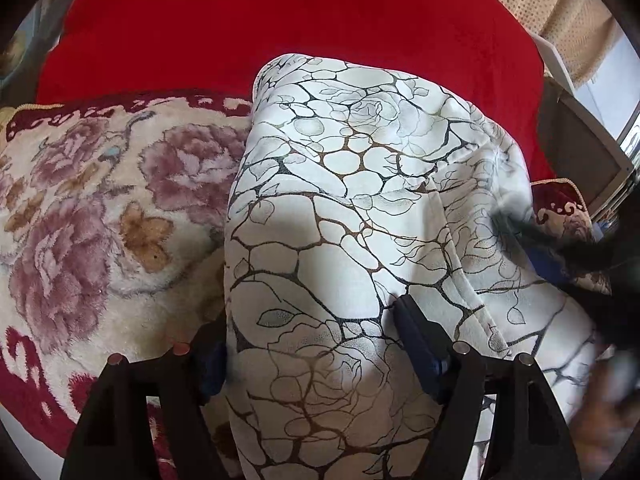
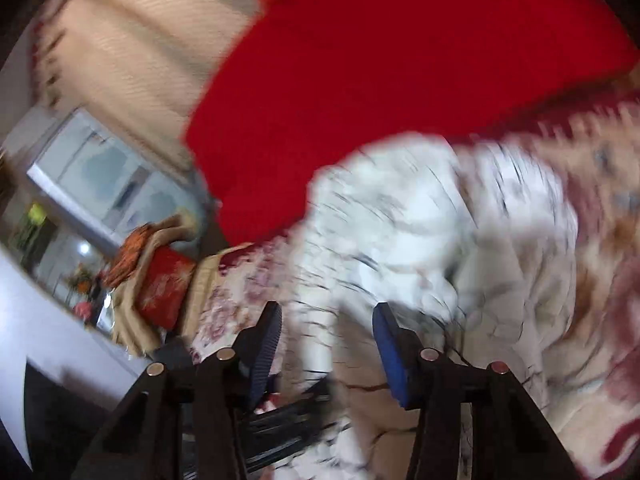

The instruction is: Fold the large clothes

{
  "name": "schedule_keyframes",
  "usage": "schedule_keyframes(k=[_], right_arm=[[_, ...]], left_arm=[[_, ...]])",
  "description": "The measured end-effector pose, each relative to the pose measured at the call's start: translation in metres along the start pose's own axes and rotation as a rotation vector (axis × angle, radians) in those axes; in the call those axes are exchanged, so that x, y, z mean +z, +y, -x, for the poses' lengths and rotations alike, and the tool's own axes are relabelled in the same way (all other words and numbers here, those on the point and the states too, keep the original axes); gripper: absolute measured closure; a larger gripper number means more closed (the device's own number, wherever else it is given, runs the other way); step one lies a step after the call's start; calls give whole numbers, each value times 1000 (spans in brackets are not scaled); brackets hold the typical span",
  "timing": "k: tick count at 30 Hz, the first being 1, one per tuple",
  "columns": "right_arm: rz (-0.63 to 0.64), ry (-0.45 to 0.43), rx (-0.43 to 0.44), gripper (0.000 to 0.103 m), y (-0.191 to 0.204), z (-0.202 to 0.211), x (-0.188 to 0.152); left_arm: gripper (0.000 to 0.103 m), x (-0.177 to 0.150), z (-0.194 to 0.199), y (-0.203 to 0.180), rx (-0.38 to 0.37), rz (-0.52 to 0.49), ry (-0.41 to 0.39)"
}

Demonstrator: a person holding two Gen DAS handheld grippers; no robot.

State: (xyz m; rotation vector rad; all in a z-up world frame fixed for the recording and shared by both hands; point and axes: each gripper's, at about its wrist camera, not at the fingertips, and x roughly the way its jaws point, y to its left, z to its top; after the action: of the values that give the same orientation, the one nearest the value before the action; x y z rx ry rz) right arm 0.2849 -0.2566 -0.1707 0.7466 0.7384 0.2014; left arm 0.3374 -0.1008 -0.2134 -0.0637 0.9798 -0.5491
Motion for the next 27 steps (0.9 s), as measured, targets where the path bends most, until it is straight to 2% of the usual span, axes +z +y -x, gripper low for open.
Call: schedule_keyframes(k=[2, 3, 5, 7, 9, 12, 16, 18, 20, 22, 23, 27], right_arm=[[8, -25, -135, 86, -33, -12, -11], [23, -45, -144, 90, -45, -15, -15], [82, -96, -103, 91, -63, -14, -23], [156, -121, -108, 91, -60, -15, -27], [175, -122, -111, 91, -56, -16, -28], [167, -101, -83, 87, -51, -11, -27], [119, -70, -66, 83, -49, 26, -25], [138, -85, -110, 73, -38, 49, -28], [188, -112, -144, 69, -26, 74, -34], [226, -143, -174, 41, -15, 97, -42], [248, -170, -194, 20, -7, 113, -48], [349, -262, -216, 19, 19, 164, -67]], left_arm=[[26, 2, 1, 3, -33, 18, 3], [26, 1, 1, 4, -49, 19, 4], [26, 0, 3, -1, -40, -5, -14], [26, -2, 6, -5, -21, -20, -32], [26, -6, 16, -8, 6, -27, -69], [26, -19, 47, -18, 120, -50, -177], [15, -44, 96, -34, 295, -59, -319], [15, -54, 119, -43, 346, -52, -360], [13, -63, 142, -55, 386, -44, -397], [12, -69, 163, -63, 418, -42, -430], [12, -71, 172, -66, 430, -43, -444], [6, -81, 209, -81, 469, -68, -506]])
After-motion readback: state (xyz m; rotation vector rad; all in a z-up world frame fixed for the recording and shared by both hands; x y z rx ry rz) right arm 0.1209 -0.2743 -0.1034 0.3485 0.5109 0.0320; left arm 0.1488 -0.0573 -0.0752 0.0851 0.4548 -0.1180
